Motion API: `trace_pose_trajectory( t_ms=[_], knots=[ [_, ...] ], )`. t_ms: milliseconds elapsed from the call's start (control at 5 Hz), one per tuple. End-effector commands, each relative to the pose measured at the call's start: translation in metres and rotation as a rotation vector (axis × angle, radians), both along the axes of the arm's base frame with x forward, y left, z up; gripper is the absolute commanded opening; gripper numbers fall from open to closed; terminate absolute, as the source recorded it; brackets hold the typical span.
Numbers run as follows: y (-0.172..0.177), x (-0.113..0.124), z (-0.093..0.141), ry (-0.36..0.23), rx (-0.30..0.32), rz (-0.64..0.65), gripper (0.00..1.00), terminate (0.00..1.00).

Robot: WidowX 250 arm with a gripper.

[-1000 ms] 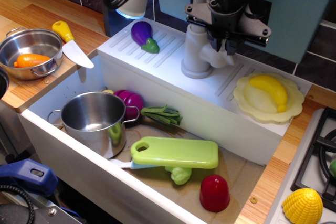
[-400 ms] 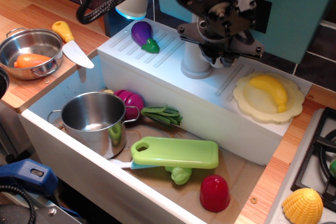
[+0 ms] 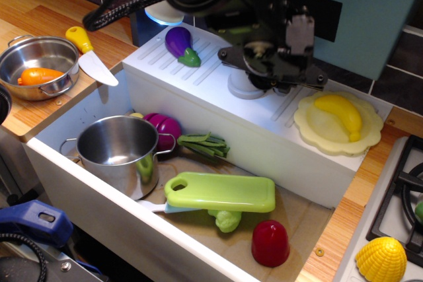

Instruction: Turn lever vertical to front

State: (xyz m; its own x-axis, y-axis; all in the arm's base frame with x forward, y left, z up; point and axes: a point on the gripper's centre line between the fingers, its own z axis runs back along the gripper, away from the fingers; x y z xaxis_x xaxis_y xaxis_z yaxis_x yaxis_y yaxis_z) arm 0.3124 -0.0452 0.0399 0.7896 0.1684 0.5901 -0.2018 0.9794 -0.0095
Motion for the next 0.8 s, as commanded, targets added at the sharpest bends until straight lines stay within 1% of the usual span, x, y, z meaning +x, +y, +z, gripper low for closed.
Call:
trace_pose_trajectory(
  t_ms=[0,200,400,600],
  knots=[
    [-0.0096,-0.0519,-0.0543,0.146,0.0,0.047,0.0,0.0],
    [-0.009,-0.0525,-0.0509,0.175,-0.048,0.023,1.0,0.0],
    [-0.009,-0.0525,-0.0509,0.175,-0.048,0.023,1.0,0.0],
    [-0.009,-0.0525,-0.0509,0.175,-0.048,0.023,1.0,1.0]
  ],
)
